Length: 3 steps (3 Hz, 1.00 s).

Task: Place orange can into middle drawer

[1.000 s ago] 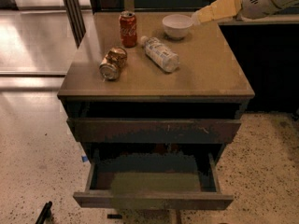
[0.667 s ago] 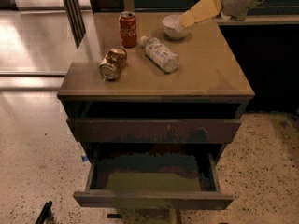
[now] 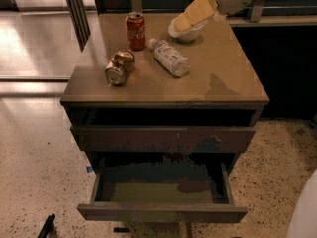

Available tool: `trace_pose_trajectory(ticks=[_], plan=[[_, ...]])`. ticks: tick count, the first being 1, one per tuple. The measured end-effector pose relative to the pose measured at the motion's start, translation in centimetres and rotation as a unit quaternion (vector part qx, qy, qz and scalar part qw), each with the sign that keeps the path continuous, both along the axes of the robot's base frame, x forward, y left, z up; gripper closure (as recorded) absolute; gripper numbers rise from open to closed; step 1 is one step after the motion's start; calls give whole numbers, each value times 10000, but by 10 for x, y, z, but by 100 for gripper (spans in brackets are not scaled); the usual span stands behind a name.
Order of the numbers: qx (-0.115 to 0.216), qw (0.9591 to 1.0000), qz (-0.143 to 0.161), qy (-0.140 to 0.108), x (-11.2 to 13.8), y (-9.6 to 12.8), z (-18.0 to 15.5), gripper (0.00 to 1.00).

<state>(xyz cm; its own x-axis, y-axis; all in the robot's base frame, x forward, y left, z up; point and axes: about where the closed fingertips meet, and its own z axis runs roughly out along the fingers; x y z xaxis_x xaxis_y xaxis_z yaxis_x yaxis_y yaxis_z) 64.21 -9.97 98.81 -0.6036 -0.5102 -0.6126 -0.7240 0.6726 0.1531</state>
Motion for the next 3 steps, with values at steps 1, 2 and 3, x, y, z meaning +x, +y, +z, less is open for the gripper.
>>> trace_pose_trajectory(ticks=[1,2,3], plan=[[381,9993,-67,4,6,9,-4,0],[1068,9942,-68,-91,20,47,-1,0],[1438,9894,135,124,47,113,-1,0]])
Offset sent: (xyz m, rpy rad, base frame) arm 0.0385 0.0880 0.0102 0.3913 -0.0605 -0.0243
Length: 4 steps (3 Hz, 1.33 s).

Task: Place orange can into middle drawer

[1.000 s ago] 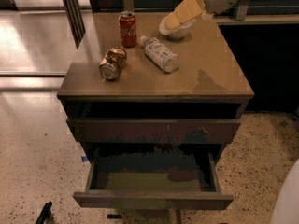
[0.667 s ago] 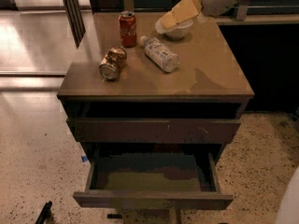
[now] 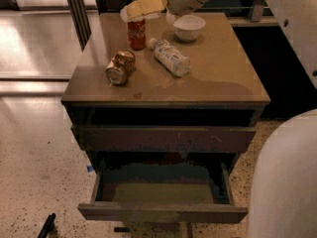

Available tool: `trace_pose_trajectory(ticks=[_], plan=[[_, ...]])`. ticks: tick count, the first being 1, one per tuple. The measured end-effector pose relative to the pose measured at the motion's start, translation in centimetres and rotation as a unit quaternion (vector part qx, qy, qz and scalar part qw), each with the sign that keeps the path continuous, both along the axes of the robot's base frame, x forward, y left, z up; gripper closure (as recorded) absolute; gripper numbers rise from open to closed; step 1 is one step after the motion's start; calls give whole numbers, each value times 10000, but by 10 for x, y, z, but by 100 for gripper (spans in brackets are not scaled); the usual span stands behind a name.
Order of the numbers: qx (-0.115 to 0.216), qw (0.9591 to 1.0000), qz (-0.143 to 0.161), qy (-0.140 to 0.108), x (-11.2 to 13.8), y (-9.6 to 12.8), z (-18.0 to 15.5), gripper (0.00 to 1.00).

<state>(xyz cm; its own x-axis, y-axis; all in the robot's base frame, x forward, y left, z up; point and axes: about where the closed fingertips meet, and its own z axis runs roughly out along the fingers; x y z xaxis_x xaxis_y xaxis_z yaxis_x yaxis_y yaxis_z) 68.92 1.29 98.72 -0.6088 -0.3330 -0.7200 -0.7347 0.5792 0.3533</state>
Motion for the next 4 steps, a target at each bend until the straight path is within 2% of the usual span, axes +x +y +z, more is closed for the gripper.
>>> trace_pose_trajectory(ticks=[1,2,3,4], plan=[[8,10000,33,-13,0,4,2,0],[-286,9992,-256,-49,2,-1,4,0],[-661,9962,-554,75,11,3,-5,0],[-924,9928,-695,321,24,19,-20,0]])
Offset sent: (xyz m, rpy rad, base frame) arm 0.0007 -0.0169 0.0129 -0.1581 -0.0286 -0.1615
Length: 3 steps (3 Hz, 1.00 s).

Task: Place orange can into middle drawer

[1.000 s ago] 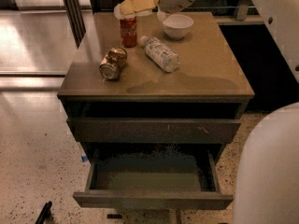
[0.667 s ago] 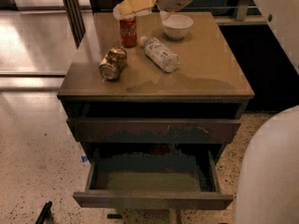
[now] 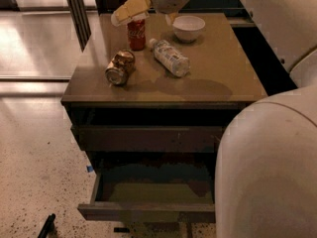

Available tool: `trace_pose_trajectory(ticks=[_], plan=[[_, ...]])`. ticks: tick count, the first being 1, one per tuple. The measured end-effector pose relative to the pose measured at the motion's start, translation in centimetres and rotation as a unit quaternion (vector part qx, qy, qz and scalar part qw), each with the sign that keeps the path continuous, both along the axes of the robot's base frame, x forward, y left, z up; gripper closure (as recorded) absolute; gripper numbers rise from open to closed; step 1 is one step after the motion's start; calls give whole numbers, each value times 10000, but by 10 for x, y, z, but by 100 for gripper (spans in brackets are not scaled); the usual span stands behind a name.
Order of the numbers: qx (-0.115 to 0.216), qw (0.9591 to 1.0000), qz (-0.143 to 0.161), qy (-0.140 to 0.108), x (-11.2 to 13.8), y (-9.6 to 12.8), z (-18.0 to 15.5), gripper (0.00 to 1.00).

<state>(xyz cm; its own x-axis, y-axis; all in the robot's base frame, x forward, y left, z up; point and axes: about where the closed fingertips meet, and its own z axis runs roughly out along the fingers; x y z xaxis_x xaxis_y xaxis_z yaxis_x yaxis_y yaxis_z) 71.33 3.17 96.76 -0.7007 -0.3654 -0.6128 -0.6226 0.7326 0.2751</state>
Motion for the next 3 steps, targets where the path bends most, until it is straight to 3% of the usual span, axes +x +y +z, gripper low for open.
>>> trace_pose_trajectory(ticks=[1,2,3], plan=[[-95,9996,133,234,7,21,-14,0],[49,9981,438,442,14,44,-26,0],[73,9980,450,437,16,46,-26,0]])
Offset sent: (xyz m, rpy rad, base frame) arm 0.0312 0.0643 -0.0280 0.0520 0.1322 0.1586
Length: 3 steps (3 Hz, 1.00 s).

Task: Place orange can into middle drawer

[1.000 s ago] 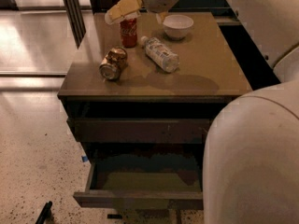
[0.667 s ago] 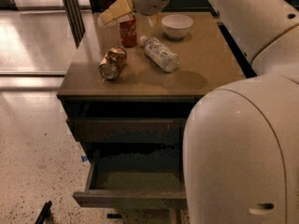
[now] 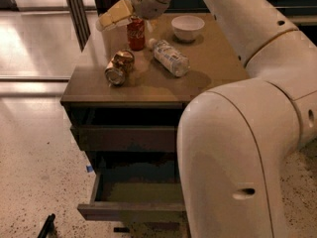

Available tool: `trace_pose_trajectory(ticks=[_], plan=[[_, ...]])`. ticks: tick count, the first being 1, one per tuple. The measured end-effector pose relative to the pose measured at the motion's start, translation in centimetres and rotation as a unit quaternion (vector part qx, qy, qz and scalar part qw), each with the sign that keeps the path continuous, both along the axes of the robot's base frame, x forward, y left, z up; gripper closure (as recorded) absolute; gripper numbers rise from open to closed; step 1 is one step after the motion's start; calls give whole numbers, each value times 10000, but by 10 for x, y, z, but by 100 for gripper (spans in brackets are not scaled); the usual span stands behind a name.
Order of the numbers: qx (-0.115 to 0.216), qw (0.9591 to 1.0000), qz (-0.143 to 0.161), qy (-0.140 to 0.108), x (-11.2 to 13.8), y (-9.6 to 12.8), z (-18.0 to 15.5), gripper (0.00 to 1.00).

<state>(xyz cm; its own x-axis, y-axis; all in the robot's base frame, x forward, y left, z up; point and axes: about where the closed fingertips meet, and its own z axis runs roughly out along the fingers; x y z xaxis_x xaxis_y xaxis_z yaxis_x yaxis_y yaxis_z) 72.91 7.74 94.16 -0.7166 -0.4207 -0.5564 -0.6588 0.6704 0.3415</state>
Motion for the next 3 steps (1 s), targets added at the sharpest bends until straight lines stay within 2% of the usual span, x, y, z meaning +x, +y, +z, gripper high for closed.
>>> trace_pose_trajectory(ticks=[1,2,3], plan=[[-218,9993,50,306,-2,9,-20,0],[-293,9971,196,681,-6,31,-39,0],[-381,9943,324,940,-9,48,-53,0]])
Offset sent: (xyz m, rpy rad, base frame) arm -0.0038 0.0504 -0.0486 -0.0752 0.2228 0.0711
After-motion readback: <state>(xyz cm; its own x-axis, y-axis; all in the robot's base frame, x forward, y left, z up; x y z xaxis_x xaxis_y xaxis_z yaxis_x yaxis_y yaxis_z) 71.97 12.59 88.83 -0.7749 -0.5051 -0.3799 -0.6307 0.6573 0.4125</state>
